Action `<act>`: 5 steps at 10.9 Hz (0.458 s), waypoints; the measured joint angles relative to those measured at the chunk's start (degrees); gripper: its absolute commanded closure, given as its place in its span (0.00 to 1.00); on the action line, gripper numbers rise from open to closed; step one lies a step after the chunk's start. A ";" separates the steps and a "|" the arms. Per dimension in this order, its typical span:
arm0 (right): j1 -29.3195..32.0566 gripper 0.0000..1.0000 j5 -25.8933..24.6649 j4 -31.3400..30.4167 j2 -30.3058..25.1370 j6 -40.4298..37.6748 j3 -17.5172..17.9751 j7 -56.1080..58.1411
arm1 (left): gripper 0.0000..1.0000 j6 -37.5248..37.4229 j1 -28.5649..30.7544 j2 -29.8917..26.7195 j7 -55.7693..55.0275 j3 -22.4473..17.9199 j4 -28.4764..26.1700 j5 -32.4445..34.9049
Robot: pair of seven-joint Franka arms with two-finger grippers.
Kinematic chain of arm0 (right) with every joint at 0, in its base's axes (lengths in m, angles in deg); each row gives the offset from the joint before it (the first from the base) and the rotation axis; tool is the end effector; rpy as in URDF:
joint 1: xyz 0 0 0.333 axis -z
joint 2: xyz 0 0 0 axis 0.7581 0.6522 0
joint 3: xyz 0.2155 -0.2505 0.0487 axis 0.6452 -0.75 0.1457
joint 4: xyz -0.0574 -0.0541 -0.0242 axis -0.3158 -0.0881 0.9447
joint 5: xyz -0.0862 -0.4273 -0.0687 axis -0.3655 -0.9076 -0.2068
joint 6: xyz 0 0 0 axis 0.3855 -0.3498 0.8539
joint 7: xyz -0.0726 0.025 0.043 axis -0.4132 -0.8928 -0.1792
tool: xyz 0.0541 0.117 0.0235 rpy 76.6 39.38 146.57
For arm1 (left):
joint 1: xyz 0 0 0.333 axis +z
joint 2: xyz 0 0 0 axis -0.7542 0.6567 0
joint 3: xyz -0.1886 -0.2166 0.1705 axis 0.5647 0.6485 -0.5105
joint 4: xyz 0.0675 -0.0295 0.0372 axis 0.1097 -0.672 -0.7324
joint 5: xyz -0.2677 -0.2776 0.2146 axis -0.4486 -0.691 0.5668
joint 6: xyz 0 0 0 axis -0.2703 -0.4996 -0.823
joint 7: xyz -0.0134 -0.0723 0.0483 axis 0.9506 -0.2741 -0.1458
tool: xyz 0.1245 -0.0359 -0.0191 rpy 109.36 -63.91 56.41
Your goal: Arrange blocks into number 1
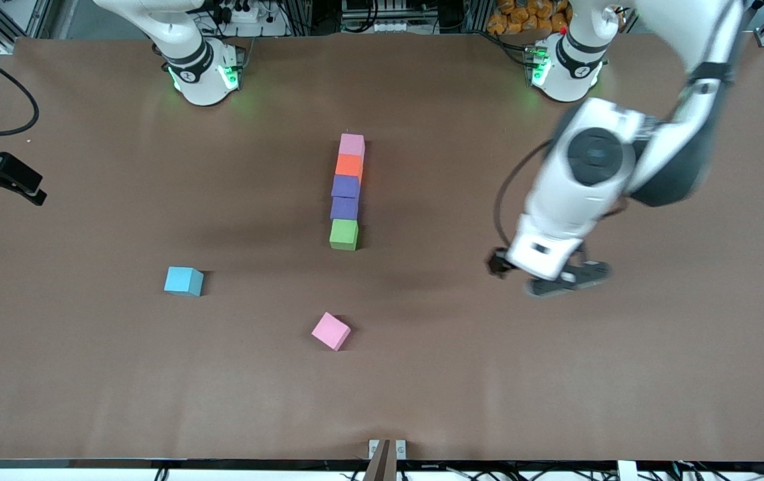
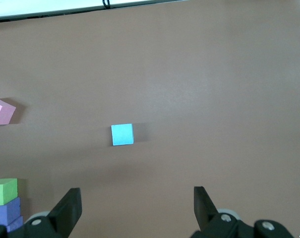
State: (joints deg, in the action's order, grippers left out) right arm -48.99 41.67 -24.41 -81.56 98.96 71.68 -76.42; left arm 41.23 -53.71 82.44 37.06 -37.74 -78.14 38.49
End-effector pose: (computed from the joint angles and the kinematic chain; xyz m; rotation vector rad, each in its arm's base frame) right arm 0.6166 -0.0202 0.6281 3.0894 -0.2080 0.1578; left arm 0.6893 -0.2666 0.4346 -3.0836 -0.4261 -0.1928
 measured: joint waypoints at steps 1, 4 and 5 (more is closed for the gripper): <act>0.08 0.00 0.00 0.00 0.21 -0.26 -0.04 0.00 | 0.00 -0.61 2.05 -1.17 0.05 -0.09 0.09 0.28; 0.06 0.00 0.00 -0.01 0.88 -0.40 -0.03 0.01 | 0.00 -9.37 10.94 -5.48 5.38 -0.06 -0.64 0.71; 0.05 0.00 0.00 0.00 0.92 -0.40 -0.02 0.01 | 0.00 -10.39 12.95 -6.62 6.73 -0.04 -2.81 0.71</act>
State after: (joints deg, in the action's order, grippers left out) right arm -48.94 41.68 -24.42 -80.64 98.56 71.66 -76.41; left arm 30.84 -40.76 75.83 43.79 -37.78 -80.95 39.19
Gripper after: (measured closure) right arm 0.000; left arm 0.000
